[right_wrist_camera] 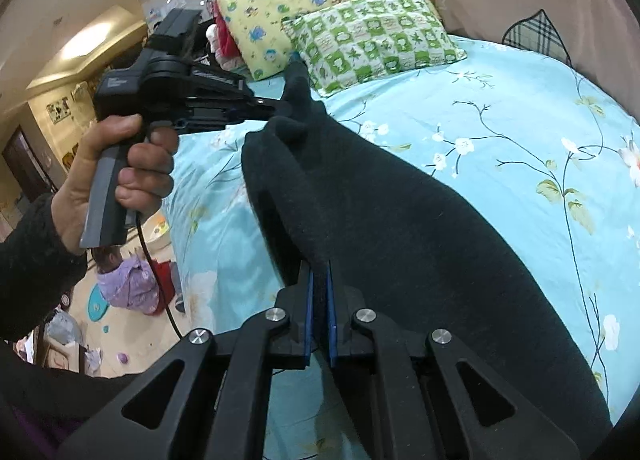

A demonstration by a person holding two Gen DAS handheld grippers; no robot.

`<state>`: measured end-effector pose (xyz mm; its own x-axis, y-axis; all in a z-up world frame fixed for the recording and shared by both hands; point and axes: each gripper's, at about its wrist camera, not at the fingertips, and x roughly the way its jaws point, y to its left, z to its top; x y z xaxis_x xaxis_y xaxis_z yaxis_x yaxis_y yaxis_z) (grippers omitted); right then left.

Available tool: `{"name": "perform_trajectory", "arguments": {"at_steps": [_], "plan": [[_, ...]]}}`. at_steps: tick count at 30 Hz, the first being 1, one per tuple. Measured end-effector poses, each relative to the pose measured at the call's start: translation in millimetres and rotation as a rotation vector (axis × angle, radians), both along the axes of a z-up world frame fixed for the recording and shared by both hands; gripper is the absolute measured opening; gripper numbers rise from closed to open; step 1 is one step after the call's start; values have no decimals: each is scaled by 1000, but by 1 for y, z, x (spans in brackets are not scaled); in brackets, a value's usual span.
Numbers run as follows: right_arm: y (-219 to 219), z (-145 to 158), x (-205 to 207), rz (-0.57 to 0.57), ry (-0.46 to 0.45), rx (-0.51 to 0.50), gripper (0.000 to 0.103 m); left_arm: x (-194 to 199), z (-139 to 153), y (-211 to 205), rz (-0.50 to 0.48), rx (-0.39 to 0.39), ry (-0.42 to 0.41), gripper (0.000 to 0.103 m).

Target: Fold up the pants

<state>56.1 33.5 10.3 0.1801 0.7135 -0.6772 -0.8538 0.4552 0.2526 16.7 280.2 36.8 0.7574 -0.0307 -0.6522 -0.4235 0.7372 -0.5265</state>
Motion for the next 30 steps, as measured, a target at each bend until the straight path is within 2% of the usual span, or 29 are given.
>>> {"name": "perform_trajectory", "arguments": {"at_steps": [10, 18, 22, 27, 30], "plan": [[19, -12, -12, 36, -29, -87, 7, -28, -35, 25, 48, -60, -3, 3], [26, -15, -19, 71, -50, -125, 7, -43, -52, 29, 55, -82, 6, 3], [27, -19, -17, 69, -10, -135, 10, -47, -52, 29, 53, -78, 12, 4], [26, -19, -16, 60, -2, -137, 15, -50, -41, 25, 46, -31, 26, 6], [24, -17, -15, 49, 18, -121, 16, -53, -37, 27, 54, -36, 22, 14]]}}
